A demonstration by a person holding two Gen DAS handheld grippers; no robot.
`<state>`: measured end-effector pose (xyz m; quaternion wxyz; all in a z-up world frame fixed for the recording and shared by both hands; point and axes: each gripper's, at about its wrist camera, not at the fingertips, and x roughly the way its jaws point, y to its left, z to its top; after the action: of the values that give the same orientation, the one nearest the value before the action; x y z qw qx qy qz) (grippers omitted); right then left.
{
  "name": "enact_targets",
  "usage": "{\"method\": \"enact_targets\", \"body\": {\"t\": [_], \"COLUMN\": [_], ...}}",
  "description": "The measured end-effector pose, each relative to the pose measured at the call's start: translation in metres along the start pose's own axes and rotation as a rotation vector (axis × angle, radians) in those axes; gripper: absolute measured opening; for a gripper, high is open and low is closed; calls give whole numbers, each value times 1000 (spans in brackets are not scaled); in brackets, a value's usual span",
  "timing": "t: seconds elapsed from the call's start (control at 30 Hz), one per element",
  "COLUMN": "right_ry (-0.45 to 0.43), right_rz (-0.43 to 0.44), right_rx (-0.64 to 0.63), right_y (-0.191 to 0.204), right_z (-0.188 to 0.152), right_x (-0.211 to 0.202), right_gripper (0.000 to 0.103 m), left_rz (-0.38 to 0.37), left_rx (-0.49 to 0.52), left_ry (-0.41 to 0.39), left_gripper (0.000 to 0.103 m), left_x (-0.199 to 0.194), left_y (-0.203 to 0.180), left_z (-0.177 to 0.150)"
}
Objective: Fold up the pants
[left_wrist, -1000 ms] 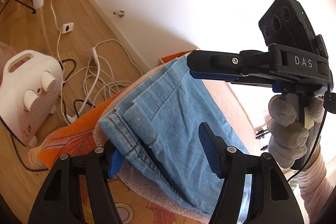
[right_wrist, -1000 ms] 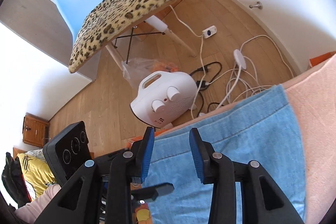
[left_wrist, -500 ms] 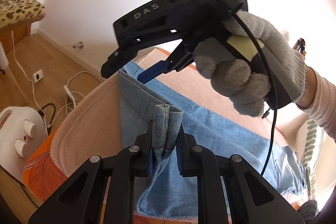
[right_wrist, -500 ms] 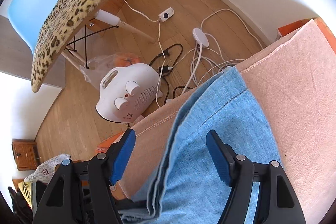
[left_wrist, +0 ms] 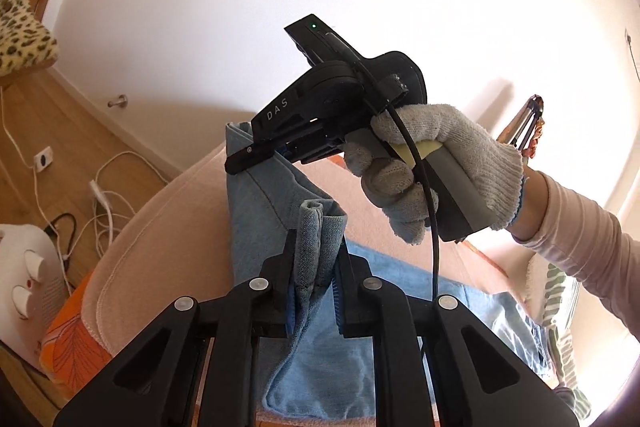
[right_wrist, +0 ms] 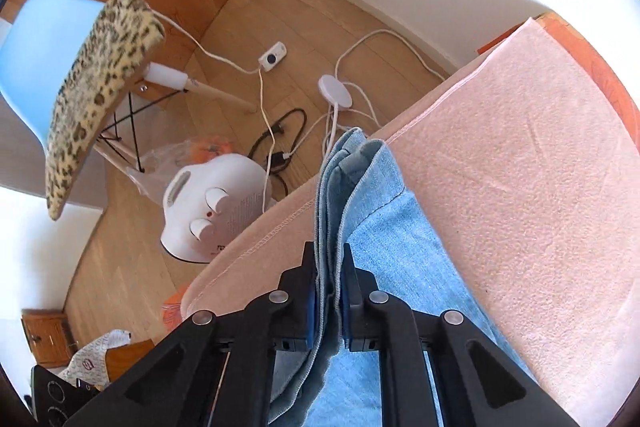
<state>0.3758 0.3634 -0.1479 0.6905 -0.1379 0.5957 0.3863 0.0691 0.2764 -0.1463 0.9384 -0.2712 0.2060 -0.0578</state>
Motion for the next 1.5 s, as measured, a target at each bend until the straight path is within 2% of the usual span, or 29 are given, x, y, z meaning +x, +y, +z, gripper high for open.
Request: {"method": "enact_targets", "body": {"t": [0.17, 0.37, 0.57, 0.7, 0.97, 1.0, 1.1, 1.33, 1.5], "right_ry": [-129, -279, -416, -487, -585, -596, -630, -671, -670], "right_rz": [26, 40, 33, 26, 19, 14, 7, -13, -33], "right_rx": [35, 57, 98, 136, 249, 261, 316, 457, 558], "right_y": [-5, -8, -24, -46, -116, -124, -155, -240, -300], "right_z": [-8, -31, -72, -112, -213, -227, -270, -380, -465], "right_x": [-75, -172, -262, -308, -376, -382, -397, -410, -404], "right_gripper": [6, 6, 6, 6, 6, 6, 6, 6, 6], "left_rz": [-55, -126, -192, -240, -364, -382, -435, -549, -616], "left_rx": [30, 101, 162, 221, 316, 323, 336, 374, 401], "left_ry": [-52, -93, -109, -91, 0, 10, 51, 187, 296], "left_gripper": [12, 12, 12, 12, 12, 12, 12, 12, 12], "left_x": [-11, -28, -37, -35, -15, -22, -7, 38, 69], "left_y": [-33, -90, -151, -199, -294, -302, -334, -401, -445], "left_z": [28, 59, 73, 69, 45, 44, 25, -40, -101]}}
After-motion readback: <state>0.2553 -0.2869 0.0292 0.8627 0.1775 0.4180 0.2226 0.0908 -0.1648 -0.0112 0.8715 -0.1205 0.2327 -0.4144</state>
